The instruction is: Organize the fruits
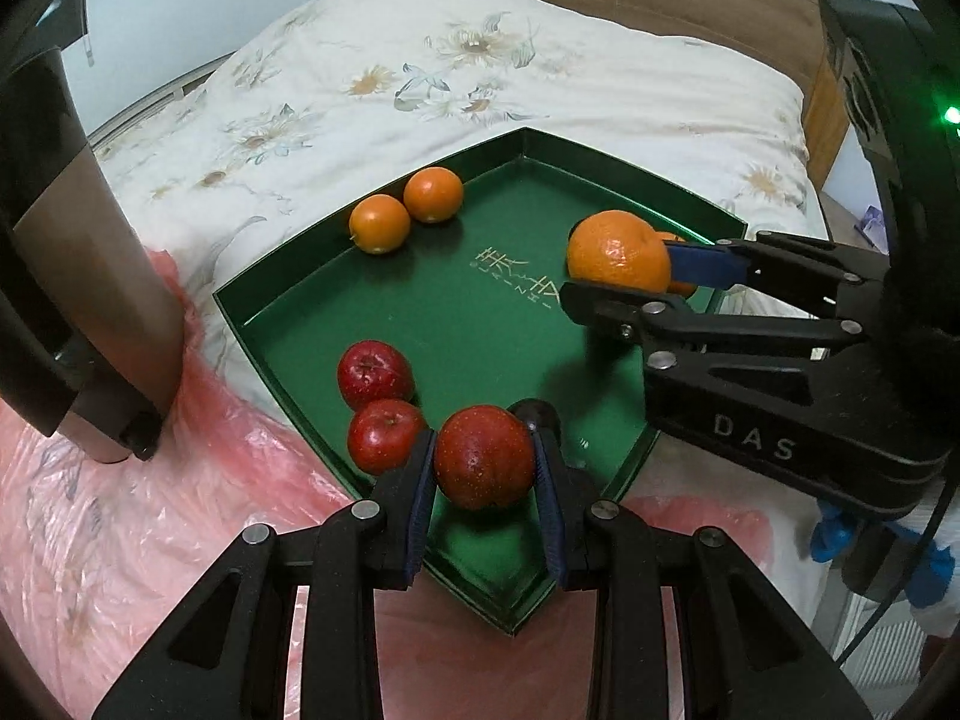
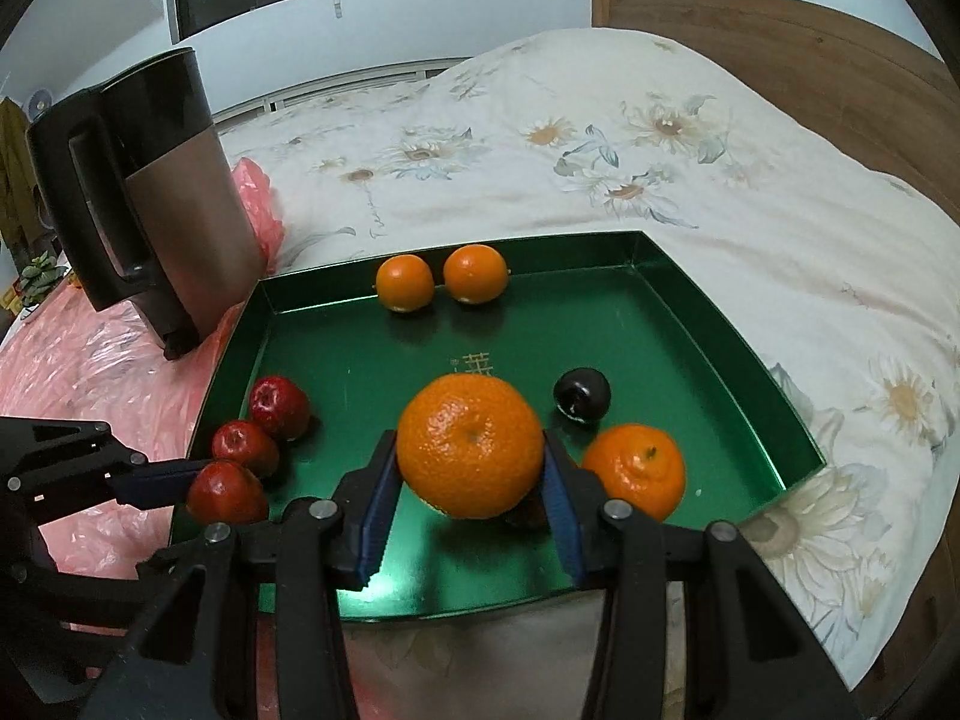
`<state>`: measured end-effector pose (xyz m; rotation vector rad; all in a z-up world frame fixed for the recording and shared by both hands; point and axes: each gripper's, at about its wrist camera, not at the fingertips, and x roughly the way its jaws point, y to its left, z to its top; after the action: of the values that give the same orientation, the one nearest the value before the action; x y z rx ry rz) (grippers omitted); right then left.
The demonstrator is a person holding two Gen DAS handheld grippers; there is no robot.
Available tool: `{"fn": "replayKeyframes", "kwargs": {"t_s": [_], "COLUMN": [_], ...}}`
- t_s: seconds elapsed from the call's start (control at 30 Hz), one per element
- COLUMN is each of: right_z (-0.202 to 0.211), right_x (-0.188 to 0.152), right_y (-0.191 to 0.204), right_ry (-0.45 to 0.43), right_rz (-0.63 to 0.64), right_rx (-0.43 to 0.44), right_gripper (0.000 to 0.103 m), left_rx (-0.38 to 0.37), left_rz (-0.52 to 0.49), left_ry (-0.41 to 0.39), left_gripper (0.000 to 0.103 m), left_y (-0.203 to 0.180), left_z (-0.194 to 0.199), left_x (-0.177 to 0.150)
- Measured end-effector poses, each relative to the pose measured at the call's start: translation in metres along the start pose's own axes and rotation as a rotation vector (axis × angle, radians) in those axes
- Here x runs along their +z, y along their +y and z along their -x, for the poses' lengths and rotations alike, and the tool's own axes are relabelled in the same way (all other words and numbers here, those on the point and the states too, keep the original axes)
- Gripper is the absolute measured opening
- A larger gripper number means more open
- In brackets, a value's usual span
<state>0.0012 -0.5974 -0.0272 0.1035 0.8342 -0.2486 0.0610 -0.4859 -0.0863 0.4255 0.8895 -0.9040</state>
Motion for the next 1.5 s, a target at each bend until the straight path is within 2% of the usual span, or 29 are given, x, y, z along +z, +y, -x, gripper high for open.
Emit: {"fn": "replayKeyframes", "kwargs": {"t_s": [0.2, 0.3, 0.33, 0.5, 0.57, 0.6, 0.63, 0.9, 1.0, 1.2, 1.5], "right_z": [0.000, 0.000, 0.000, -0.003, -0.002, -0.002, -0.001, 0.007, 0.013, 0.032, 0.069], "right_x": [0.000, 0.001, 0.001, 0.000, -0.001, -0.001, -0.001, 0.004, 0.005, 0.007, 0.006], "right_y": [0.004, 0.006, 0.006, 0.009, 0.010, 0.011, 0.011, 0.016, 0.018, 0.027, 0.054], "right_ry": [-0.008, -0.008, -0.008, 0.005, 0.004, 0.001, -0.003, -0.028, -0.033, -0.056, -0.089], "right_rz": [0.005, 0.007, 0.008, 0.011, 0.017, 0.018, 0.019, 0.027, 0.021, 0.010, 0.016], "right_rx": [0.004, 0.003, 0.001, -0.005, -0.014, -0.013, -0.010, -0.018, -0.030, -0.040, -0.046], "right_gripper": [0.054, 0.055, 0.055, 0.056, 0.073, 0.090, 0.092, 0.094, 0.103, 0.103, 0.103], "left_rx": [0.003, 0.005, 0.010, 0.013, 0.016, 0.016, 0.017, 0.018, 0.025, 0.038, 0.101], "left_rz": [0.006, 0.009, 0.011, 0.027, 0.027, 0.026, 0.026, 0.025, 0.041, 0.091, 0.155], "left_ry": [-0.003, -0.014, -0.018, -0.020, -0.022, -0.023, -0.024, -0.060, -0.074, -0.100, -0.139], "left_gripper": [0.028, 0.043, 0.045, 0.045, 0.045, 0.046, 0.046, 0.049, 0.052, 0.056, 0.064], "left_y": [0.003, 0.004, 0.004, 0.008, 0.009, 0.009, 0.009, 0.009, 0.014, 0.027, 0.048], "left_z": [-0.001, 0.002, 0.003, 0.005, 0.007, 0.008, 0.008, 0.028, 0.039, 0.066, 0.114], "left_x": [0.000, -0.001, 0.000, 0.000, 0.000, -0.001, 0.000, 0.000, -0.003, -0.015, -0.046]}}
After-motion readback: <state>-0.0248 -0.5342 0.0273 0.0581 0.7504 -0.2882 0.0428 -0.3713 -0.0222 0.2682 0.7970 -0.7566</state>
